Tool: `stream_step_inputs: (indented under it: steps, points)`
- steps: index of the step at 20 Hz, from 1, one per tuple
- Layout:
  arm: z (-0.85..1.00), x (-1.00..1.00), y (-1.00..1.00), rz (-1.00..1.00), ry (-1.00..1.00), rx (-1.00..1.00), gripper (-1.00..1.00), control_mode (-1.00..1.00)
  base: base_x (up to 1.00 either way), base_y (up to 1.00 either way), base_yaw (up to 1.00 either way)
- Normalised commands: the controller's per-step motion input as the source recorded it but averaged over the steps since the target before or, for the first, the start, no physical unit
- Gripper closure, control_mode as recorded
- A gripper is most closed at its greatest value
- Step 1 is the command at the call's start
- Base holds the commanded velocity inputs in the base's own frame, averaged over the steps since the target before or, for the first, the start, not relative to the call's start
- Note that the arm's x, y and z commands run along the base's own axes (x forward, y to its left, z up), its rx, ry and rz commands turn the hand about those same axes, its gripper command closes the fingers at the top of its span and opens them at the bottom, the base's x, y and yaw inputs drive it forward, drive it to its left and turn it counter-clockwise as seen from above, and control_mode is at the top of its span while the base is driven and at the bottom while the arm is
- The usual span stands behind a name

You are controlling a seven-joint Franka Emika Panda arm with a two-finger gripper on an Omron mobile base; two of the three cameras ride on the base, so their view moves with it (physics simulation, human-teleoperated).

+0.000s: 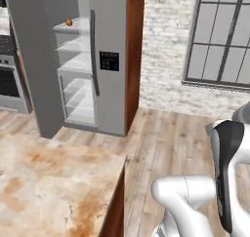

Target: Retrieve the mango and peach from the fridge and place them into the bowl on the dining table.

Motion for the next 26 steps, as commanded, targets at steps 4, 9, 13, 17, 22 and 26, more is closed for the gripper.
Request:
stream_step_inputs:
  steps: [4,9,13,17,22,26]
  points:
    - [0.00,0.00,0.00,0.00,0.00,0.00,-1.00,1.00,1.00,0.00,0.45]
    - [0.00,0.00,0.00,0.00,0.00,0.00,-1.00,1.00,1.00,-0.25,0.48]
    - [0.00,0.00,0.00,0.00,0.00,0.00,-1.00,1.00,0.99,-0.68,0.40]
    - [0.00,0.00,0.00,0.00,0.00,0.00,-1.00,1.00,0.86,-0.86,0.34]
    - [0.00,0.00,0.00,0.00,0.00,0.00,-1.00,1.00,0.58,-0.99,0.29]
    - [0.00,0.00,0.00,0.00,0.00,0.00,-1.00,1.00,0.38,-0.96,0.23]
